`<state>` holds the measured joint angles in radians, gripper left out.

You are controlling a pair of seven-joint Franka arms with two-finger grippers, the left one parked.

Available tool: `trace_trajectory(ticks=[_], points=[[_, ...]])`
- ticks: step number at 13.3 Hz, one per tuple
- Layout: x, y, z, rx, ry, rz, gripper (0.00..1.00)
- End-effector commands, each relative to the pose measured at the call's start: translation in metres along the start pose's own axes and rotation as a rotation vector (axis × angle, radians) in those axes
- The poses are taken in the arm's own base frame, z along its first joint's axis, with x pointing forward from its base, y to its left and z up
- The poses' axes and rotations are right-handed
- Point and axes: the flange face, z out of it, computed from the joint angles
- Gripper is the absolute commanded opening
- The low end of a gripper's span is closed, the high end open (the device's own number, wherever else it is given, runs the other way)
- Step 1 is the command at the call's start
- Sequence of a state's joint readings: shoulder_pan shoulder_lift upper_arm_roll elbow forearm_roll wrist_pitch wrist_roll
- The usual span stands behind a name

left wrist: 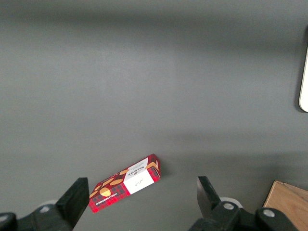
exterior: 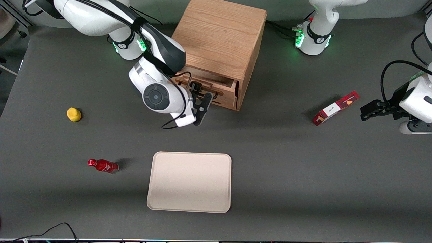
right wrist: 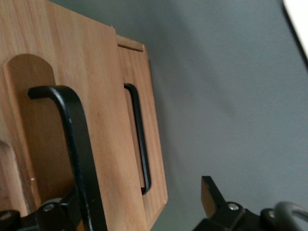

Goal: Close top drawer
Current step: 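Push the drawer front with the right gripper into the cabinet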

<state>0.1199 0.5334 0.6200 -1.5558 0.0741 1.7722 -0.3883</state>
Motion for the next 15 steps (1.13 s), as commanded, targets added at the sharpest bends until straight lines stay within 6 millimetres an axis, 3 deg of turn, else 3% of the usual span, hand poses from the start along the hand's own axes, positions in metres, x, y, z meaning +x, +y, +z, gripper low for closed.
trace_trajectory(ticks=[1,4,9,10,15], points=[[-0.004,-0.026,0.003,-0.011,0.000,0.007,1.00],[-0.002,-0.044,0.008,0.013,0.006,0.026,1.00],[-0.001,-0.051,0.015,0.021,-0.007,0.018,1.00],[-0.002,-0.050,0.011,0.020,-0.002,0.019,1.00],[-0.006,-0.051,-0.049,0.062,0.085,0.048,1.00]])
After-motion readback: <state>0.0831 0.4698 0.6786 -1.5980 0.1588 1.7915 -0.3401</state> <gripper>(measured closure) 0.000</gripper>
